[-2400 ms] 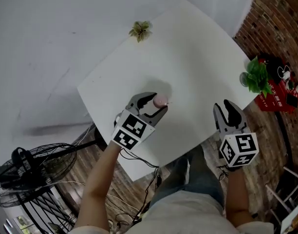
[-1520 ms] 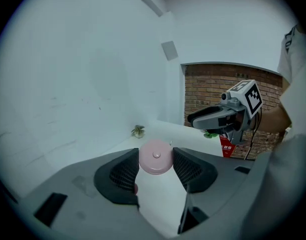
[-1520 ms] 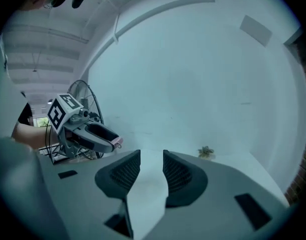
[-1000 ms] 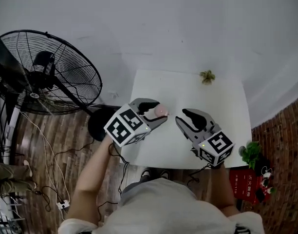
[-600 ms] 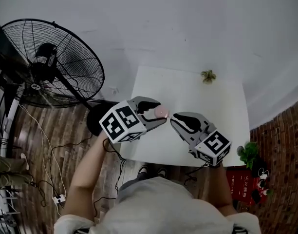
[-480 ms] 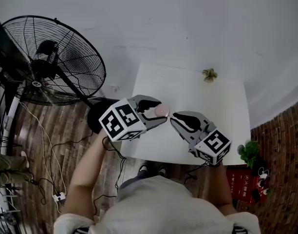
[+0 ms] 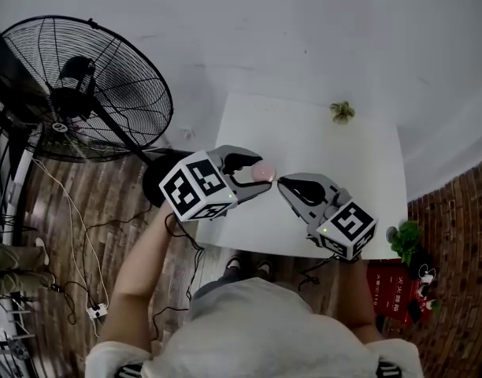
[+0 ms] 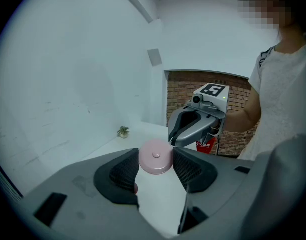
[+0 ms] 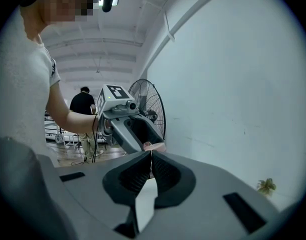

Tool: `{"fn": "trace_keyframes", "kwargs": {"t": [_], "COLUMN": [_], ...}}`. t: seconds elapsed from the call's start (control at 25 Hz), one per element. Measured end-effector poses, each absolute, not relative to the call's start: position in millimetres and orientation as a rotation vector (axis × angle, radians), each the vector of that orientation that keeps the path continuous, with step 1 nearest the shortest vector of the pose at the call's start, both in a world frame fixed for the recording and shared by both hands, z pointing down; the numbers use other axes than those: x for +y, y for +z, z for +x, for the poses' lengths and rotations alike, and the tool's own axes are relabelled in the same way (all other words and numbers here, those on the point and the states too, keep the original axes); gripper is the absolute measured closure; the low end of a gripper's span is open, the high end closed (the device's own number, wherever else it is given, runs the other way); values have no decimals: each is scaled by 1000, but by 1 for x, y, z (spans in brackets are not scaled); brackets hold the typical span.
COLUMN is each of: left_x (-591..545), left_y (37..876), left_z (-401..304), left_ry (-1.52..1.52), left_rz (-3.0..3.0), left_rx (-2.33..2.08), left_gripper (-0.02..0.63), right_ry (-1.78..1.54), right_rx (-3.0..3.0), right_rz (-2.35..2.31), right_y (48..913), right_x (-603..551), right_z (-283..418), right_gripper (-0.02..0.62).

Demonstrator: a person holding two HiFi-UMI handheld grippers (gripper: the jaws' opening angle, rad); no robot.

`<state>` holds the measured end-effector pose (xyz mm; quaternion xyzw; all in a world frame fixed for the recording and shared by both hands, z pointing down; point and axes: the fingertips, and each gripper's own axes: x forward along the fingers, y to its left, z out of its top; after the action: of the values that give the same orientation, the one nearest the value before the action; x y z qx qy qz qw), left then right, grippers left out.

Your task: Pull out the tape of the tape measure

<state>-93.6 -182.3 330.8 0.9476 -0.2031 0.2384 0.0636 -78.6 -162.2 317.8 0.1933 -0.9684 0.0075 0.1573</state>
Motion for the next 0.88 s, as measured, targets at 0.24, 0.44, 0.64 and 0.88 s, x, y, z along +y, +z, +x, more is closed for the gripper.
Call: {"fn": "trace_keyframes", "kwargs": {"t": [0.24,0.44,0.64,0.88], "left_x": [-184,-187,-189,-190], "left_y": [332,327,329,334], "left_z": [-100,-99,-96,-100], "left_ry": [711,661,699,716], "left_rz": [2846,2835,2843,2833], "left_rx": [-614,-600,-599,-601], "left_gripper": [393,393,393,393], "right_ry": [45,48,67,84], "right_rx": [-2789,-2793,-2789,-2786], "right_rz": [637,653,725,831], "right_y": [308,304,302,294], "right_x": [-174,-178,-185,-198], "right_z": [-60,-51,-39,-7], "right_gripper": [588,588,588,588]}}
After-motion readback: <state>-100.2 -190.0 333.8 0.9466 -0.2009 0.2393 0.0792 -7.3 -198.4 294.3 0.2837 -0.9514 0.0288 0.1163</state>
